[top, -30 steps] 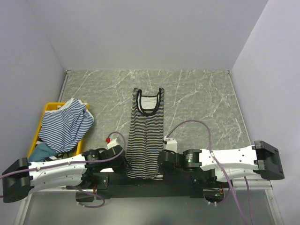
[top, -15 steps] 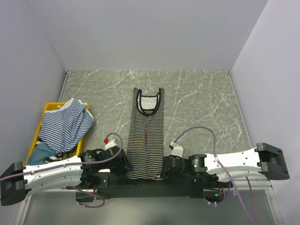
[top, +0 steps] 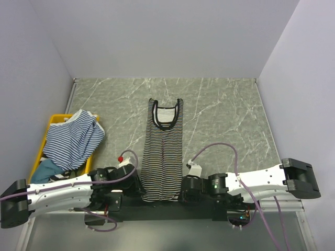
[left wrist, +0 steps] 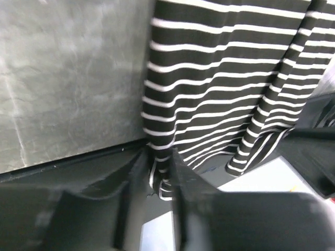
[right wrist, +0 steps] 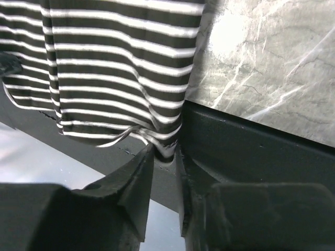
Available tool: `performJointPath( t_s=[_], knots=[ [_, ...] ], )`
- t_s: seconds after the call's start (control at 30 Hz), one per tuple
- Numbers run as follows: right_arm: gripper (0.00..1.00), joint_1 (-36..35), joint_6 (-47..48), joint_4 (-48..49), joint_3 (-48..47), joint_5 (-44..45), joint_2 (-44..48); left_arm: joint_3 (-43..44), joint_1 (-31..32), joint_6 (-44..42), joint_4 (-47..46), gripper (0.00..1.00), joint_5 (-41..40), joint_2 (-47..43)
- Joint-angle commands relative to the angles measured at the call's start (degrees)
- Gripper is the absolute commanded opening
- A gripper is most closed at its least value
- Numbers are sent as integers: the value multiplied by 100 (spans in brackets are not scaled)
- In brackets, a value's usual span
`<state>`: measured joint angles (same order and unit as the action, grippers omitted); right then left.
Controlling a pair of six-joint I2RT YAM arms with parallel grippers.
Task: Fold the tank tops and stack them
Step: Fold the tank top
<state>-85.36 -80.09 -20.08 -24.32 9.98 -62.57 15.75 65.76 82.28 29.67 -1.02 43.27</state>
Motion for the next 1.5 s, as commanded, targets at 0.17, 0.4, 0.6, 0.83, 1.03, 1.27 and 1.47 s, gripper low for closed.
performJointPath(
  t_s=[0.17,0.4,0.6,0.83,1.03,1.27,1.47],
  knots=[
    [3,-51,37,-321,-459,259,95,217,122,-326,-33,5,427,297],
    [0,492,696,-1349,-1294,813,578,745,-587,-835,74,1,645,393],
    [0,1854,2022,-1035,-1584,637,685,1509,-2388,-2092,-224,1,1103,979],
    [0,3279,3472,-384,-2391,400,-280,2537,-3639,-2673,-1199,1,1622,2448],
    [0,4053,4220,30,-3368,190,-1405,3381,-4053,-2630,-1710,1,1727,3538],
    [0,4791,4696,153,-4537,-171,-2768,4480,-4466,-2559,-2000,1,1780,4917],
    [0,5345,4854,188,-5302,-575,-3937,5113,-4861,-2524,-2246,14,2026,5990]
  ],
)
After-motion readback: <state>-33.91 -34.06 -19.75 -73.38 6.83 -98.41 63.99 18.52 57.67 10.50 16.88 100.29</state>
